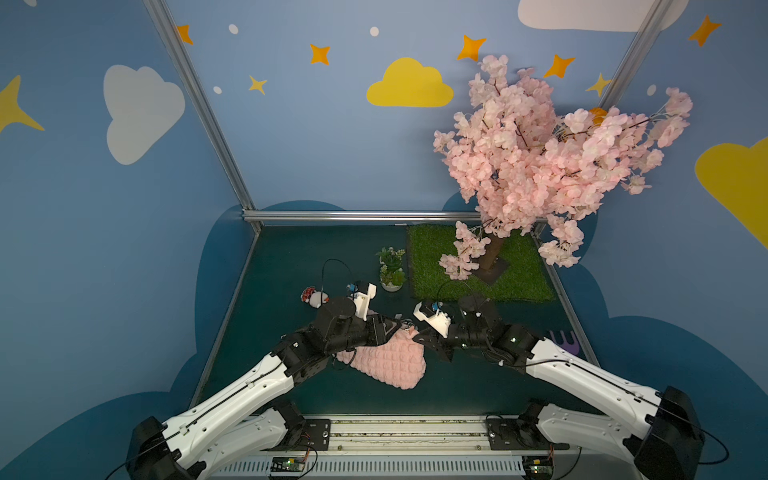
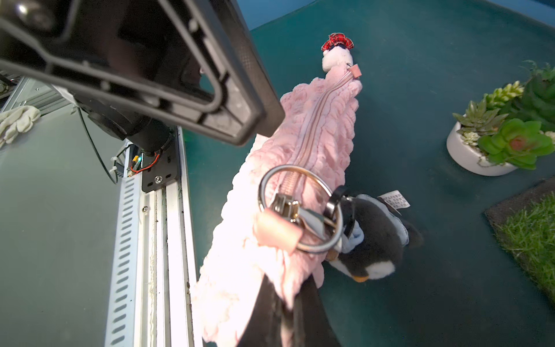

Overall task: Remove the decoration from the bag
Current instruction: Adjust the bag at the center of the board.

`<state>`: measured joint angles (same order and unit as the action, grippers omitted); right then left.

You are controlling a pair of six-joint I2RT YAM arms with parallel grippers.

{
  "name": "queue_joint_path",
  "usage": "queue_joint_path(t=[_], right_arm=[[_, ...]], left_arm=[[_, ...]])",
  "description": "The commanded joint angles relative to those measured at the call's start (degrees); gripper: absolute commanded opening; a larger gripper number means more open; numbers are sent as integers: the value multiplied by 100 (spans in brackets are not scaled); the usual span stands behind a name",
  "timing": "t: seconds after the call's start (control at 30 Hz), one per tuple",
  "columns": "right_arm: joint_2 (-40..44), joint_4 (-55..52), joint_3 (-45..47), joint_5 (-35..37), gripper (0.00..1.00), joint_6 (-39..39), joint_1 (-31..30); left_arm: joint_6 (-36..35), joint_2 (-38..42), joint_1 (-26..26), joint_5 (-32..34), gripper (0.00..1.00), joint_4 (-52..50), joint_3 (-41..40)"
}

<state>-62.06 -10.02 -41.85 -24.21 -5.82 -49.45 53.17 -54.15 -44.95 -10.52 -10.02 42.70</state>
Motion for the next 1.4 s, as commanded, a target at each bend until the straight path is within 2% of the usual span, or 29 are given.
queue_joint_path(t=[0.0, 0.07, 0.3, 0.47, 0.57, 0.77, 0.97, 1.17, 1.27, 1.37], right_arm=[[127, 310, 195, 113, 0, 73, -185], [176, 370, 300, 230, 0, 60, -304], [255, 543, 587, 395, 0, 55, -541], [275, 605, 636, 399, 0, 54, -564], [292, 651, 668, 386, 0, 65, -584], [324, 591, 686, 499, 0, -41, -699], [306, 598, 678, 491, 0, -54, -715], [272, 571, 697, 521, 0, -128, -779], [251, 489, 670, 555, 0, -216, -818], [206, 460, 675, 596, 0, -265, -867]], left_arm=[[1058, -69, -100, -13, 40, -156, 109], [1563, -62, -143, -27, 39, -42, 51], [2387, -193, -293, -280, 38, -52, -9], [2303, 66, -322, -135, 38, -1325, 142], [2433, 132, -342, -84, 38, -956, -85], [2562, -392, -325, -195, 38, -106, -203], [2709, -459, -311, -325, 37, -80, -325], [2633, -711, -251, -332, 32, 176, -228], [2643, -733, -216, -455, 26, 313, -266], [2588, -775, -179, -591, 25, 339, -218]])
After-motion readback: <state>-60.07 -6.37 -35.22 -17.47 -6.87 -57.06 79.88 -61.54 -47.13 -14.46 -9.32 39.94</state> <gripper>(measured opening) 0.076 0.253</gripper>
